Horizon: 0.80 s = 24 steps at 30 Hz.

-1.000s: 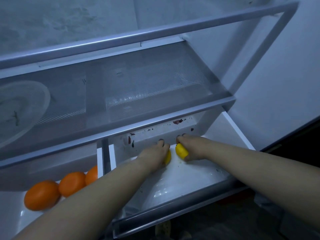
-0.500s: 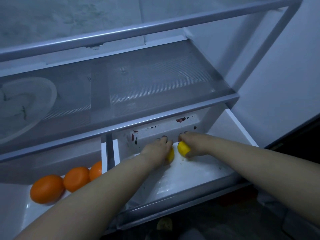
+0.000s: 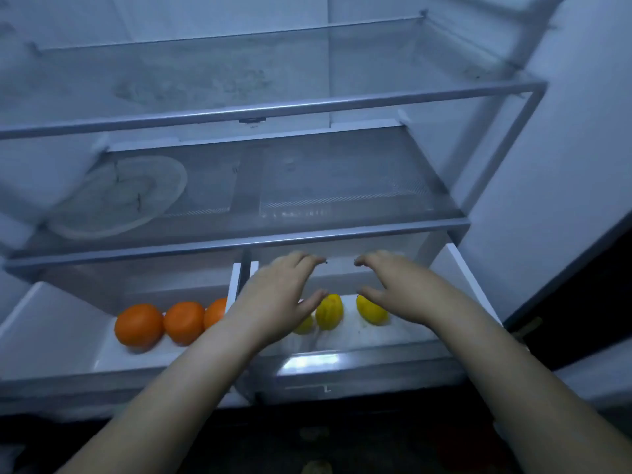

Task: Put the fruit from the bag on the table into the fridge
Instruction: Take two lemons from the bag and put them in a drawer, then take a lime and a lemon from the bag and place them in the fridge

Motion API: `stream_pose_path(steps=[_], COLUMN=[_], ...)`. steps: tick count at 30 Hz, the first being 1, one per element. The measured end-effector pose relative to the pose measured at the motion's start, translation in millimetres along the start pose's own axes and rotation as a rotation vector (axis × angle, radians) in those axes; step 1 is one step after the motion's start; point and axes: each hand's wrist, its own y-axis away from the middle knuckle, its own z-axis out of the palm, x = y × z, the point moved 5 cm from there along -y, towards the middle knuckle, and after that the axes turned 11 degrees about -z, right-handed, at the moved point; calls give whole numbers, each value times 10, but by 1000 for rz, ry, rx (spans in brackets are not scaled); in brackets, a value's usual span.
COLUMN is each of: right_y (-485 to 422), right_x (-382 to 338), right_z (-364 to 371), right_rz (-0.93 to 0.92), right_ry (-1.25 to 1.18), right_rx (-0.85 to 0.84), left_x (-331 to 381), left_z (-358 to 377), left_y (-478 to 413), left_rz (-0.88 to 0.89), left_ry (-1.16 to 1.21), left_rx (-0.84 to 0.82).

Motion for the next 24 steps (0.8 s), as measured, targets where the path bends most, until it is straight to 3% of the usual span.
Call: stream_pose_path(steps=[7,12,24], right_y=[297,395,543], right_x=[-690,-1305,-3282], right_z=[-139,-191,362], right_rz=[-269,-466,-915], right_ry=[39,37,-13], right_rx=[185,259,133], left_x=[-43,-193,-844], left_z=[-375,-583,-1014], left_y=[720,1364,3476], left_rz=[-190,-354,-878], left_ry=[-38,-100,-178], left_rx=[323,443,614])
